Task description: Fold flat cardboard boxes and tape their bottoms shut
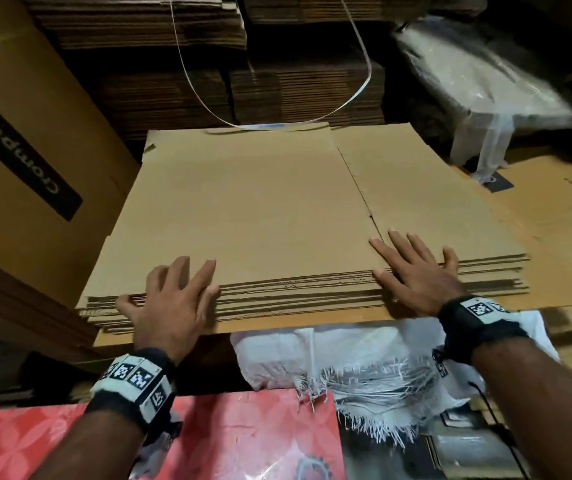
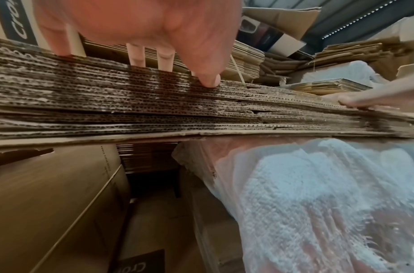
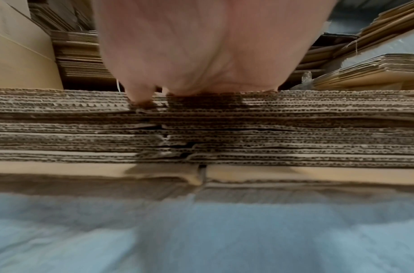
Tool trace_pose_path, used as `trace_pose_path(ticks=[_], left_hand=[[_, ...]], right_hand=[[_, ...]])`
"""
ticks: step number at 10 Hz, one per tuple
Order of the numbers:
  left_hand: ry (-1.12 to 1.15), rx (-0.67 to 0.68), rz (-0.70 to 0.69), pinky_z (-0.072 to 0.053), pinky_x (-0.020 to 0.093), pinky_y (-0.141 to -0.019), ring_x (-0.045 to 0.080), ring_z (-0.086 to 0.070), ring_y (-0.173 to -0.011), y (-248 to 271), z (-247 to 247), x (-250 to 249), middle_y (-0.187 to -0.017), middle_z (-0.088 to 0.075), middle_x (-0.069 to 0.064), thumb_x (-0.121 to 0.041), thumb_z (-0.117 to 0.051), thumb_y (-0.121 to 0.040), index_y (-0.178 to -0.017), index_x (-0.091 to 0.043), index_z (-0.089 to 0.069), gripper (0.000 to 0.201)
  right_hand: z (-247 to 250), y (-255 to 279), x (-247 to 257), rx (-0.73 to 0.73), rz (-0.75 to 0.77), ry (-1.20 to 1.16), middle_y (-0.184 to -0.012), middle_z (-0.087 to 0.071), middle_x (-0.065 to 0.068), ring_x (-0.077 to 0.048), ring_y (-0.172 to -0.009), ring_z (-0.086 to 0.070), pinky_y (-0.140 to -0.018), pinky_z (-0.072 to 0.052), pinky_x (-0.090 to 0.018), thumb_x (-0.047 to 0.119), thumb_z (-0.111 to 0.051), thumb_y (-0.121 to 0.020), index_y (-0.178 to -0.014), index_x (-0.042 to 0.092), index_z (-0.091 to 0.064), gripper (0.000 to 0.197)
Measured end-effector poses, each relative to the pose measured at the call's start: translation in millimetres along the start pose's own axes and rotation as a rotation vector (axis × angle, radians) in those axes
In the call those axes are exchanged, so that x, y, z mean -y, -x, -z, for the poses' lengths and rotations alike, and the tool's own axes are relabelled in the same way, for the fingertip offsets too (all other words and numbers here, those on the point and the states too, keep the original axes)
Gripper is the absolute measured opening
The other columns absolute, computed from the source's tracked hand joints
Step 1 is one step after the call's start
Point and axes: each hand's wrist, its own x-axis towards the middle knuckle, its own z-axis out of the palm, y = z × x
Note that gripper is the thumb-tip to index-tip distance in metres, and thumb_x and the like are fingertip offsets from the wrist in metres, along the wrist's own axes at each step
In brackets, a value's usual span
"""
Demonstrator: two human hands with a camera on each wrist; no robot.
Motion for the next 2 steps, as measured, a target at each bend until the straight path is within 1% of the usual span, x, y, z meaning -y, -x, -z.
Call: trace_pose_path(ticks=[1,2], left_hand=[[0.046,0.081,0.003,-0.028,0.069,-0.102,0.016,-0.018,-0.143,-3,7,4,-0.161,-0.019,-0.012,-0.062,-0.027,-0.102,-0.151,-0.061,-0.014,0.051],[0.082,0.052,-0.054,-0.024,0.068,-0.109,0.015,-0.019,-0.148,10,15,4,-0.163,-0.021,-0.011,-0.059,-0.024,-0.103,-0.153,-0.055,-0.02,0.051]], right_hand=[[1,6,16,-0.002,-0.105,-0.004,-0.169,0.015,0.013,-0.021,-0.158,0.003,-0.119,-0.003,-0.07,0.069,-0.007,-0.1,-0.153,0.059,0.012,0.058],[6,25,49,-0.084,-0.119,-0.047,-0.172,0.004,0.005,-0.022,-0.158,-0.003,-0.121,-0.007,-0.068,0.063,-0.01,-0.102,-0.16,0.043,0.002,0.062]])
